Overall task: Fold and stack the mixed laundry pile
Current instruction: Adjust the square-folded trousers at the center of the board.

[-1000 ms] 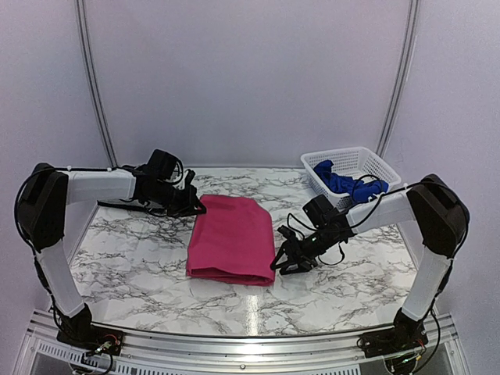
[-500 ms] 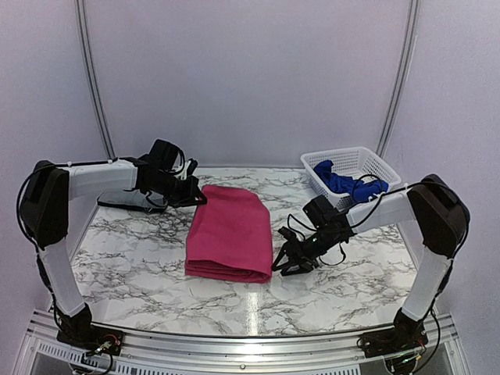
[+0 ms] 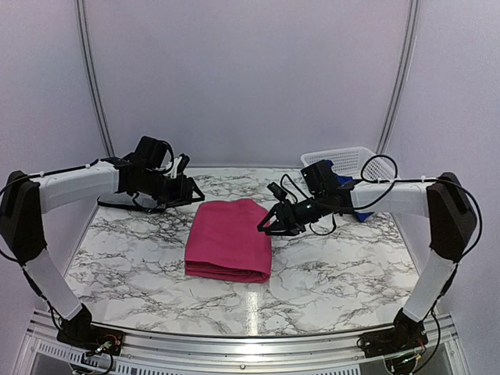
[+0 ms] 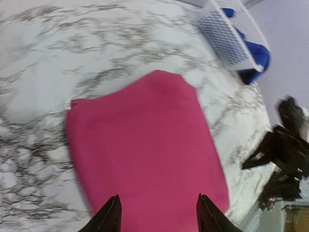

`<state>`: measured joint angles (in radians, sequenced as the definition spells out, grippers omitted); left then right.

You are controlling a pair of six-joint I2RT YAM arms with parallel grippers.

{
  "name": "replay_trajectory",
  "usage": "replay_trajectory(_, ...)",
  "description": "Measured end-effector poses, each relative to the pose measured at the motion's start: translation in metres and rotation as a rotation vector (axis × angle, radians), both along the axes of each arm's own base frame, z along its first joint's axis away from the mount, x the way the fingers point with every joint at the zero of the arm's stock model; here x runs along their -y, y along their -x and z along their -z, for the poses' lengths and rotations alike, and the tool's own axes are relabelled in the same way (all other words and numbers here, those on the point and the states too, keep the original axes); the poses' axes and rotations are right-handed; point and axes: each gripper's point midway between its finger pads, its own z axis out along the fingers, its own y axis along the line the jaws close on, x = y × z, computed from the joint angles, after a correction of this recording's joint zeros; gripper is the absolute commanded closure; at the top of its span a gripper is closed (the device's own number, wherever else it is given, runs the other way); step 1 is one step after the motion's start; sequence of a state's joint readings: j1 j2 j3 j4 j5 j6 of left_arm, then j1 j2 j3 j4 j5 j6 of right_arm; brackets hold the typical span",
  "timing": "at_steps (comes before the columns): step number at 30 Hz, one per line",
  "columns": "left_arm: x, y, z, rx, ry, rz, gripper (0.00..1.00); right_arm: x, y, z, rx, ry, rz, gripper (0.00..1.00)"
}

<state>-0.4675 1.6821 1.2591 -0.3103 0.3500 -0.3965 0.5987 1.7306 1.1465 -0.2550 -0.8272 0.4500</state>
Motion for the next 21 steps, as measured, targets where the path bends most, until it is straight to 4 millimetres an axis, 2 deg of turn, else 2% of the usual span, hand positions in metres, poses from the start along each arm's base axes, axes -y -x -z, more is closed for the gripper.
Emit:
replay_trajectory(3, 0.042, 0.037, -0.023, 0.016, 0.106, 0.118, 0.54, -0.019, -0.007, 0.011, -0.013, -0.014, -0.028, 0.48)
replay_trajectory(5, 0.063, 0.061, -0.014, -0.016, 0.151, 0.181, 0.58, -0.031, -0.009, 0.024, -0.036, -0.015, -0.05, 0.49)
replay_trajectory(6, 0.069, 0.073, -0.002, -0.05, 0.164, 0.2, 0.59, -0.034, -0.009, 0.033, -0.05, -0.013, -0.059, 0.49)
replay_trajectory(8, 0.065, 0.091, 0.031, -0.135, 0.161, 0.196, 0.59, -0.037, -0.007, 0.049, -0.081, -0.003, -0.068, 0.49)
replay_trajectory(12, 0.037, 0.115, 0.1, -0.287, 0.105, 0.13, 0.6, -0.033, 0.005, 0.079, -0.132, 0.009, -0.086, 0.51)
replay_trajectory(13, 0.032, 0.119, 0.108, -0.308, 0.104, 0.121, 0.6, -0.032, 0.011, 0.084, -0.14, 0.005, -0.096, 0.51)
replay_trajectory(15, 0.029, 0.117, 0.109, -0.299, 0.129, 0.121, 0.59, -0.03, 0.02, 0.09, -0.144, -0.013, -0.116, 0.51)
replay_trajectory(21, 0.01, 0.085, 0.102, -0.254, 0.133, 0.059, 0.48, -0.049, 0.049, 0.088, -0.116, -0.039, -0.207, 0.51)
